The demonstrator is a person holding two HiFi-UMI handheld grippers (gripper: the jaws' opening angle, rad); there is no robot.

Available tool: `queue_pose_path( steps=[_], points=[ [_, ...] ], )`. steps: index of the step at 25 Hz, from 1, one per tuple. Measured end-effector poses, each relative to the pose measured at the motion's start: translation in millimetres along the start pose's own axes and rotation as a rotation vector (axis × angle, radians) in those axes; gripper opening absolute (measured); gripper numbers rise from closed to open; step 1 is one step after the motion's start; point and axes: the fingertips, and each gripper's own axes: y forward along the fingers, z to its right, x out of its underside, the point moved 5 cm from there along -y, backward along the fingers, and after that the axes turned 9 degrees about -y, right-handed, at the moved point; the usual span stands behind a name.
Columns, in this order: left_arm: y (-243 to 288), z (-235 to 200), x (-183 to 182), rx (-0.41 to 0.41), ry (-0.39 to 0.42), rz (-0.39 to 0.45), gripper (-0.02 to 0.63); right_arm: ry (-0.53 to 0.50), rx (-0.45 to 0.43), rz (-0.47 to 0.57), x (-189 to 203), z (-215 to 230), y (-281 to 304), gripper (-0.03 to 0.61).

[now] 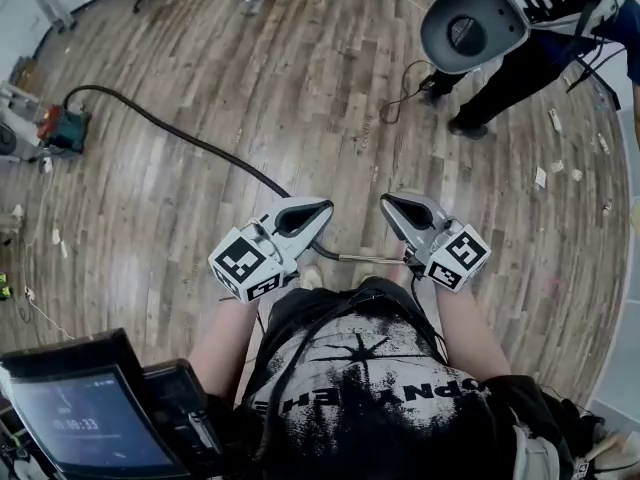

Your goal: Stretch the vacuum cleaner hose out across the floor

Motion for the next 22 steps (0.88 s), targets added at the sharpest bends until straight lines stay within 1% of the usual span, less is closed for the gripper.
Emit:
queue_pose_path(
  steps=[2, 4, 6, 8, 11, 16, 18, 22],
  points=[
    [9, 14, -5, -0.028, -0.012, 0.024, 0.002, 0.002, -0.04, 0.055, -15, 2, -13, 0.008],
    [16, 30, -7, -0.06, -0.021, 0.059, 0.002, -0.027, -0.096, 0.073, -26, 0, -22, 0.008],
    [21, 44, -14, -0.101, -0.007, 0.094, 0.002, -0.065, -0.161, 0.084, -39, -1, -26, 0.008],
    [24, 55, -20, -0.162, 0.018, 0.109, 0.002, -0.106, -0.228, 0.092, -53, -2, -29, 0.007],
    [21, 70, -15, -0.254, 0.035, 0.132, 0.002, -0.152, -0.31, 0.122, -69, -8, -36, 0.006],
    [7, 92, -16, -0.33, 0.044, 0.19, 0.002, -0.18, -0.371, 0.18, -92, -22, -45, 0.006],
    [7, 96, -22, -0.343, 0.051, 0.197, 0.002, -0.199, -0.371, 0.193, -101, -25, -51, 0.006],
    [20, 102, -29, -0.343, 0.074, 0.198, 0.002, -0.236, -0.353, 0.157, -96, -16, -62, 0.006]
  ],
)
